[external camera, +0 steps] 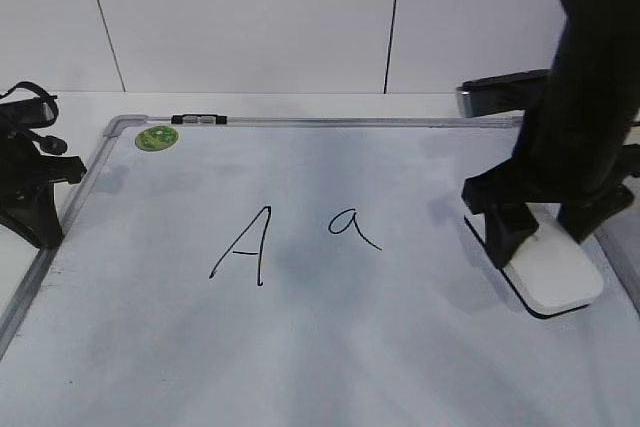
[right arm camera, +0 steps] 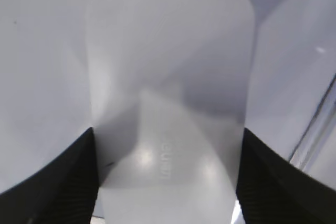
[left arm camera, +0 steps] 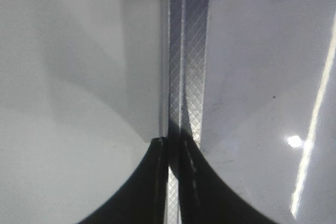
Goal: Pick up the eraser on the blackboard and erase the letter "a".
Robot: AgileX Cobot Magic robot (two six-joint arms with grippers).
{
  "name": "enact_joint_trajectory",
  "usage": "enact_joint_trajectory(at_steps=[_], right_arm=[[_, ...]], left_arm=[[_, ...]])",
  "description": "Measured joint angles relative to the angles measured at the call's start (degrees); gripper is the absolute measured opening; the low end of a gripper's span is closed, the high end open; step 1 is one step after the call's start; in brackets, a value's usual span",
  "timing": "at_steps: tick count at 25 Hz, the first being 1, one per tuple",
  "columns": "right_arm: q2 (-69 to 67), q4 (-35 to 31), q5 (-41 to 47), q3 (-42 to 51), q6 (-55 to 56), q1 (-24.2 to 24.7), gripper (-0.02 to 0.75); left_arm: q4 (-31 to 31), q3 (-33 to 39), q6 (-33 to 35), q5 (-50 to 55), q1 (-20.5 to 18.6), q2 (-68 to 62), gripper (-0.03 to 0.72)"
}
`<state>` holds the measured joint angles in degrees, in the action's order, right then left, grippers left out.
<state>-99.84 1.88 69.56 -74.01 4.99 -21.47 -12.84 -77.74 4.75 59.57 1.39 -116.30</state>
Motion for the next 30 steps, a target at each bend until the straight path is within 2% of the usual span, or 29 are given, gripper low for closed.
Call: enact_joint_trajectory(at_steps=[5,10,20,30], right_arm=[[-5.98,1.0,0.06,-7.03,0.11,-4.07,0.552],[-11.95,1.0,0.13,-14.34,0.11,-5.96,0.552],[-20.27,-0.93,0.13,-23.84,-0.68,-6.19,0.552],[-25.23,-1.88,0.4,-27.5,-1.03,-6.19,0.552]], left_arm=[[0.0,0.0,0.0,0.0,0.0,0.0,0.016],[-0.1,0.0,0.0,0.0,0.0,0.0,0.016],[-0.1,-0.05,0.0,0.04,0.0,0.0,0.015],[-0.1,-0.13,0.0,0.13,0.0,0.0,0.015]])
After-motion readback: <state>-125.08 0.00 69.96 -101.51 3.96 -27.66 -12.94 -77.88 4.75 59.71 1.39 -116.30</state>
